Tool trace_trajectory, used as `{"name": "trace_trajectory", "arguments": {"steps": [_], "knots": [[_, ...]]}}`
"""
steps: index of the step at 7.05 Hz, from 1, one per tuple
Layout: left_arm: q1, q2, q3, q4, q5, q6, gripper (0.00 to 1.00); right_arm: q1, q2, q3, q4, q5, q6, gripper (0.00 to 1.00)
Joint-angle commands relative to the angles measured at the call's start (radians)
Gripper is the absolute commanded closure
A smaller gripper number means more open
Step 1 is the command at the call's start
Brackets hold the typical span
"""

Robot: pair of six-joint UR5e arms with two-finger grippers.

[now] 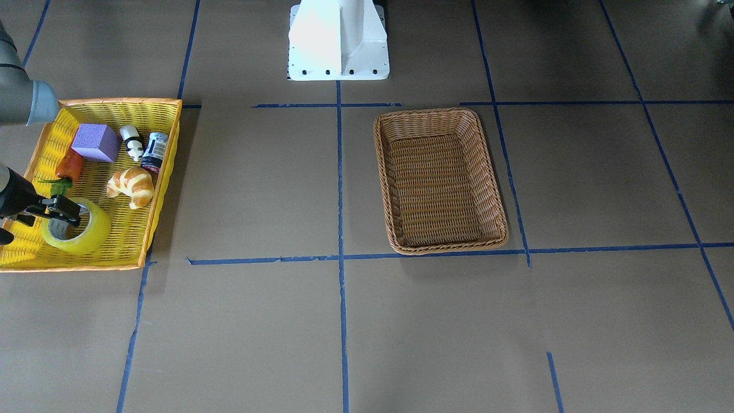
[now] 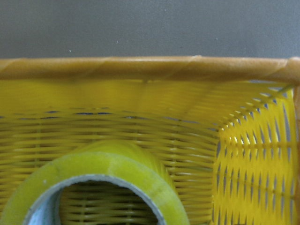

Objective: Move tape to another basket

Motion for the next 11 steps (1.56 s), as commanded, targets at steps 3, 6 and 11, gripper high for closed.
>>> {"name": "trace_trajectory", "arguments": {"steps": [3,6,11], "knots": [[-0.001,0.0,-0.005,0.0,-0.031,-0.001,0.0,-0.003,-0.005,-0.008,0.001,-0.002,-0.001,0.92],[-0.001,0.0,-0.013,0.003,-0.042,-0.004,0.0,0.033,-0.009,0.04,0.001,0.012,-0.001,1.0],[0.003,0.002,-0.071,0.0,-0.048,-0.01,0.0,0.063,0.009,0.258,0.013,0.097,0.216,1.0]]}}
